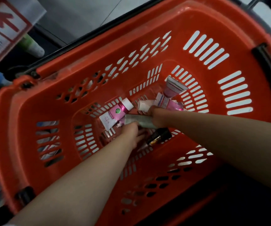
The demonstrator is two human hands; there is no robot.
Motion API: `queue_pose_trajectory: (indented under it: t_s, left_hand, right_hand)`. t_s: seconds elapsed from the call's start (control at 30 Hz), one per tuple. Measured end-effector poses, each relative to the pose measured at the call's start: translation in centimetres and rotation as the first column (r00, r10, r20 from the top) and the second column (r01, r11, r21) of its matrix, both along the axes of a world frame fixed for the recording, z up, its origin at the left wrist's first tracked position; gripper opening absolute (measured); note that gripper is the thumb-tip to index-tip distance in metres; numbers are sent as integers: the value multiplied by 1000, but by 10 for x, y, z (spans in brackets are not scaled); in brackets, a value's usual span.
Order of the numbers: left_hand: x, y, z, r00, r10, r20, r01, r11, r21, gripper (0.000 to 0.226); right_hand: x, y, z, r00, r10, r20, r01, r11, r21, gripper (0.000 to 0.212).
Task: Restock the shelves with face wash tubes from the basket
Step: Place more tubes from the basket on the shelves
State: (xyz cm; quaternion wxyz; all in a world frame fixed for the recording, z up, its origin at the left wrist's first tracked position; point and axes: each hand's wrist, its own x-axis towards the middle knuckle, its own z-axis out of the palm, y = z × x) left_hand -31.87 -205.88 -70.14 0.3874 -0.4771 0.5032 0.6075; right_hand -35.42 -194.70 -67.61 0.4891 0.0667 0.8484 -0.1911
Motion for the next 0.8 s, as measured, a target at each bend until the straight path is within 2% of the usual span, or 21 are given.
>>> queue_pose_trajectory:
  t_s: [0.1,0.17,0.27,0.37,0.47,0.5,0.6,0.7,0.8]
  left_hand:
    - [3,-9,13,999,43,-24,-42,998,39,32]
    - [3,-13,26,998,59,-36,-57,997,55,32]
    - [-1,-22,51,991,-7,-136,13,999,47,21]
    - [-5,-35,81,966,-36,-254,43,999,22,6]
    - [-3,-51,119,905,-9,-425,44,996,72,7]
    - [1,-58,133,878,9,-479,44,994,99,5]
    - [14,-82,170,779,6,-627,75,992,103,7]
    - [29,-108,203,703,-48,-710,141,987,73,15]
    - [47,-128,235,635,-102,-766,184,983,22,20]
  right_hand:
    - [4,-4,8,999,4,-35,-5,1000,-6,35]
    - [3,-7,19,999,31,-9,-31,999,-25,33]
    - [0,-8,39,999,39,-18,-40,998,-39,40]
    - [9,-10,57,990,-103,-92,87,983,-161,52]
    - [24,-21,80,929,-365,-61,310,857,-411,59]
    - [28,-26,89,906,-418,-72,337,812,-476,60]
    - [40,-44,127,867,-485,-118,318,718,-619,56]
    - [52,-61,168,848,-513,-133,283,649,-706,46]
    - [69,-77,206,807,-535,-250,197,643,-740,29]
